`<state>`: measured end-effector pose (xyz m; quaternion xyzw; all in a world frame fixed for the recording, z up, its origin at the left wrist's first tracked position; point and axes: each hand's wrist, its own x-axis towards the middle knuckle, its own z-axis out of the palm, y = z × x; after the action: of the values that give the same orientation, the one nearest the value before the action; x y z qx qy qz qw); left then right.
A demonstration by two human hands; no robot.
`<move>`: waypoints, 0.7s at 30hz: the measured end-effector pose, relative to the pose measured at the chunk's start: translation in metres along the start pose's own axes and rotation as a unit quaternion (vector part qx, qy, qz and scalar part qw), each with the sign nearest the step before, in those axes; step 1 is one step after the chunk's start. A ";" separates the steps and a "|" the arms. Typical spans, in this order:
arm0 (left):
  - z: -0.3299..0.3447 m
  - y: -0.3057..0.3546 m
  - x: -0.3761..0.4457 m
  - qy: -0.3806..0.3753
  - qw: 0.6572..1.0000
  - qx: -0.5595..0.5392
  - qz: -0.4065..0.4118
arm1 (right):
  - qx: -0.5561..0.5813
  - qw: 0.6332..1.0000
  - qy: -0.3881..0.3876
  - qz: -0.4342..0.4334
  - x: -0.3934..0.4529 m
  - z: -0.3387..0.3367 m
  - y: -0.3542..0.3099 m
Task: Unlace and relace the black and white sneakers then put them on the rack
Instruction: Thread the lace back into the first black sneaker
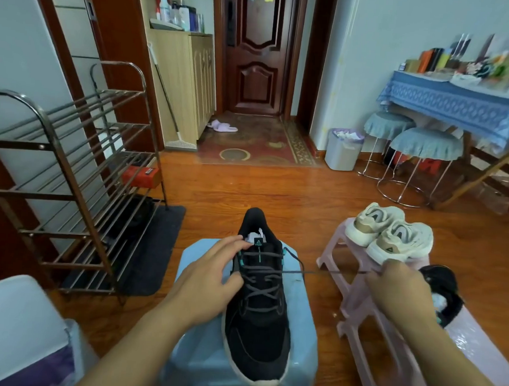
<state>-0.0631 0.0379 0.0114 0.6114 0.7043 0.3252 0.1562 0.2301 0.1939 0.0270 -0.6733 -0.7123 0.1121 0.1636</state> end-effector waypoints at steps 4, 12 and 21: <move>0.001 0.002 -0.001 0.001 1.000 0.003 0.009 | -0.119 0.976 -0.147 0.109 0.025 -0.005 0.039; 0.018 0.003 -0.006 -0.006 0.999 -0.033 0.005 | 0.153 0.961 -0.216 -0.083 -0.022 -0.009 -0.052; 0.041 0.014 -0.005 0.045 0.994 -0.097 -0.036 | 0.340 0.931 -0.119 -0.059 -0.056 0.041 -0.081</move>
<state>-0.0261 0.0448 -0.0114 0.5528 0.6969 0.4132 0.1949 0.1415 0.1351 0.0156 -0.5159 -0.6839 0.4173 0.3033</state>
